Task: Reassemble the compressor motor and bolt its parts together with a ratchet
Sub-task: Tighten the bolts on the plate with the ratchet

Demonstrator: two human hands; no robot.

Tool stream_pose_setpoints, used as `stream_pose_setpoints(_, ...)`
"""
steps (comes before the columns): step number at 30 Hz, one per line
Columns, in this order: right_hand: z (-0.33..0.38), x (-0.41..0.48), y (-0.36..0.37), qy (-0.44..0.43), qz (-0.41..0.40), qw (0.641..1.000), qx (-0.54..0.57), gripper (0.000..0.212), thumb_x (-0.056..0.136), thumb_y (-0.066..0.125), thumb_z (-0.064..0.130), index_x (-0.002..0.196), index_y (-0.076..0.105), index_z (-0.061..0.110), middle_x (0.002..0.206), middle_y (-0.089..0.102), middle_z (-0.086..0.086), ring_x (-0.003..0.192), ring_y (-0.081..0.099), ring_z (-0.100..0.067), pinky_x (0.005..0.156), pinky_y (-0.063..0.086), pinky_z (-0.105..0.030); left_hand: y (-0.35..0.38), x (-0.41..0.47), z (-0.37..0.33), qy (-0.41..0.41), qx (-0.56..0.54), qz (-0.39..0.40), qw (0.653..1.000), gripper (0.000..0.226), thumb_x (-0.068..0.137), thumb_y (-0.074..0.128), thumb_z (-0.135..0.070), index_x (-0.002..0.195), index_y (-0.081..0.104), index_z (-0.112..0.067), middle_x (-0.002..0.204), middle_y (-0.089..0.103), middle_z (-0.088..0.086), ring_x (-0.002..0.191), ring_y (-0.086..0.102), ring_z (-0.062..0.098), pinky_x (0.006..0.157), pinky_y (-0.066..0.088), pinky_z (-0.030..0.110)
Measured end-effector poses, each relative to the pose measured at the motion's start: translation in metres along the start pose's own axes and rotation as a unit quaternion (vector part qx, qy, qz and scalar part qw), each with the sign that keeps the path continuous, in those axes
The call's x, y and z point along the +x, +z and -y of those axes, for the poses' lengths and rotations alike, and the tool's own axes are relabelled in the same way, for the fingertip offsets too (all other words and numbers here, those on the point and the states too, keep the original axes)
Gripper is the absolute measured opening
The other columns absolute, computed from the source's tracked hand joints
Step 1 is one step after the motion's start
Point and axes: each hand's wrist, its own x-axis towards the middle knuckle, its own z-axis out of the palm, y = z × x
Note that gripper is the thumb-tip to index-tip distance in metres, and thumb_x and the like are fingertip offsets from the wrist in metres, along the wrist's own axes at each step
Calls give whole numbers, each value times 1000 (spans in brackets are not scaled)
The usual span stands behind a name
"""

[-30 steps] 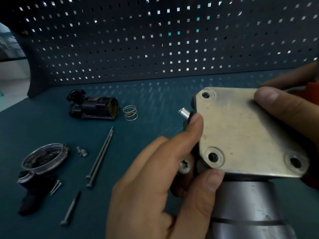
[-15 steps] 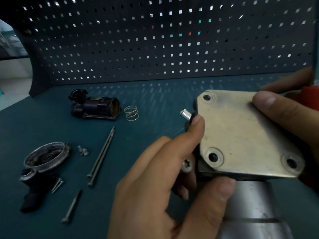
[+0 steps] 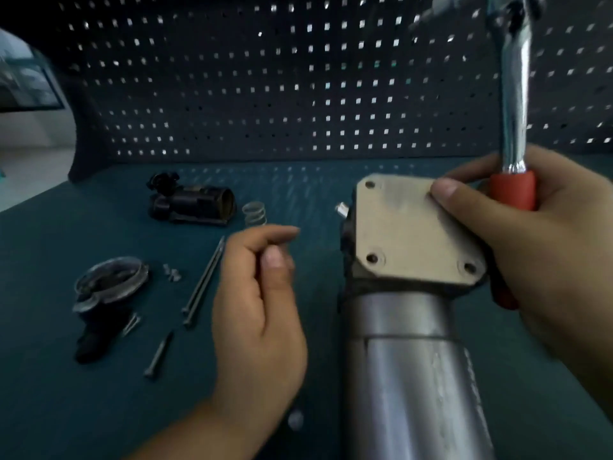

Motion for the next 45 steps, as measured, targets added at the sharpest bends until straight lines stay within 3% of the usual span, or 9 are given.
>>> stream_pose_setpoints(7,5,3,2,12,6,1000,-22,17,63,66,60,66,59,44,65,56,10,42,46,-4,34,34,-15,-10,-21,-3,-6,248,83,965,18,88,42,5,104,52,5,95,49,11,90,45,16,83,33,18)
stream_pose_setpoints(11,6,1,1,19,11,1000,-11,12,64,66,59,64,57,51,65,58,18,48,53,0,37,39,-14,-55,-47,-40,-38,236,148,960,38,86,42,-28,123,46,-30,121,50,-20,110,43,-12,91,26,-1)
stream_pose_setpoints(16,10,0,-2,1,-5,1000,0,15,67,71,50,67,60,40,69,59,11,56,57,-4,46,47,-16,-83,-95,-45,-100,287,403,863,59,89,47,-36,134,14,-54,138,-4,-49,126,-16,-27,102,-5,-4)
stream_pose_setpoints(18,9,-1,-3,-8,-7,1000,-2,16,71,71,45,69,60,34,68,58,10,53,55,-2,43,44,-15,-82,-90,-42,-94,296,399,863,54,95,43,-16,138,24,-42,136,1,-40,126,-14,-26,100,-7,-5)
stream_pose_setpoints(20,10,-2,-5,-9,-11,1000,-8,16,74,71,42,69,59,33,64,56,12,49,52,0,41,41,-13,-84,-85,-38,-61,314,380,868,59,86,50,10,133,50,-26,137,27,-27,133,20,-13,103,4,-3)
stream_pose_setpoints(23,12,-3,-8,-10,-20,1000,-10,17,78,72,36,68,58,32,54,54,16,43,48,3,37,38,-12,-86,-81,-30,-13,379,341,860,56,57,70,26,101,74,-8,106,71,0,97,68,18,94,34,11)
stream_pose_setpoints(31,10,-1,-8,7,-15,1000,13,17,81,74,24,72,59,23,62,54,3,45,47,1,41,43,-14,-66,-38,-45,-132,196,171,956,30,73,77,-20,90,62,-40,73,70,-17,71,63,-6,62,44,6)
stream_pose_setpoints(35,8,-1,-7,12,-12,1000,25,17,81,74,22,72,59,21,62,52,0,49,46,-4,42,44,-15,-43,-3,-83,-63,91,136,984,19,64,69,-44,81,66,-35,76,70,-18,72,66,-2,64,48,8)
stream_pose_setpoints(45,1,2,-4,13,-18,999,36,15,79,74,21,73,62,16,55,54,6,43,44,0,38,39,-13,-9,37,-93,-1,120,211,970,37,80,70,-5,91,67,-41,87,70,-21,84,64,-8,75,46,4)
